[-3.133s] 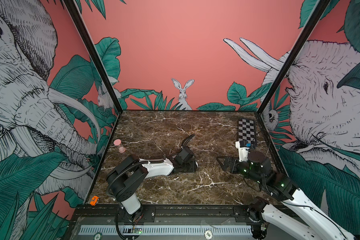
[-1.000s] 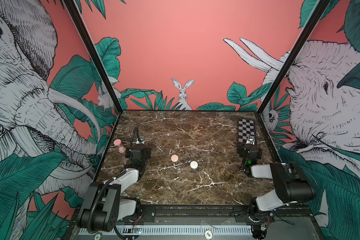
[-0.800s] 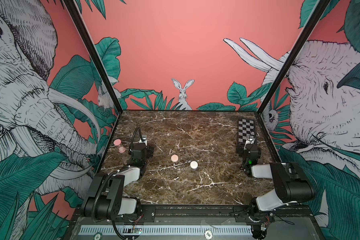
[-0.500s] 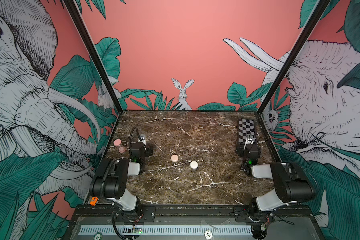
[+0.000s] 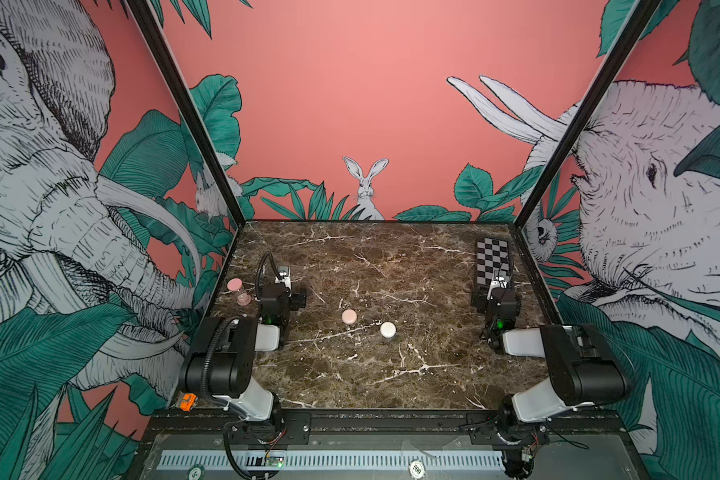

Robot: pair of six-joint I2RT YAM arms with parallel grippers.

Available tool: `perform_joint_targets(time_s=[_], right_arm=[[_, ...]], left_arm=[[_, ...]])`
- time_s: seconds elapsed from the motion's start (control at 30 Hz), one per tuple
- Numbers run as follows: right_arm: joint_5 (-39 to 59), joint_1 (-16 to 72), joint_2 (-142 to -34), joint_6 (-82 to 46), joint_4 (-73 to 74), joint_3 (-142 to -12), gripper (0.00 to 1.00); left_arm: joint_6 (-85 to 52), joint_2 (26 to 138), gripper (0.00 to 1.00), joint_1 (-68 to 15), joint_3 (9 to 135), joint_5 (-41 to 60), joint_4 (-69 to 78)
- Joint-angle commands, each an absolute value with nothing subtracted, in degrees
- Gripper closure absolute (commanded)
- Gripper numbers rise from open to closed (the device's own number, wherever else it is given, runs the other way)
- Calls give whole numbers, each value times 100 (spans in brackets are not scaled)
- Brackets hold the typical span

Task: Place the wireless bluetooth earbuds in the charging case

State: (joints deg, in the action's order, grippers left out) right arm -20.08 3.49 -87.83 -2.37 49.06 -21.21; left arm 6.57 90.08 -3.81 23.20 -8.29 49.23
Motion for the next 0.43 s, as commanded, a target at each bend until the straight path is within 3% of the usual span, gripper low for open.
perform_joint_targets(time_s=[0.0,0.4], right_arm=[[-1986,360,-8734,-285,5089,-2148,2],[-1986,360,-8732,-289,5090,-2145,2]], left_arm=[[606,8888,1,-360,2333,-743,5014],[581,8878,1,-266,2292,-504,5066]])
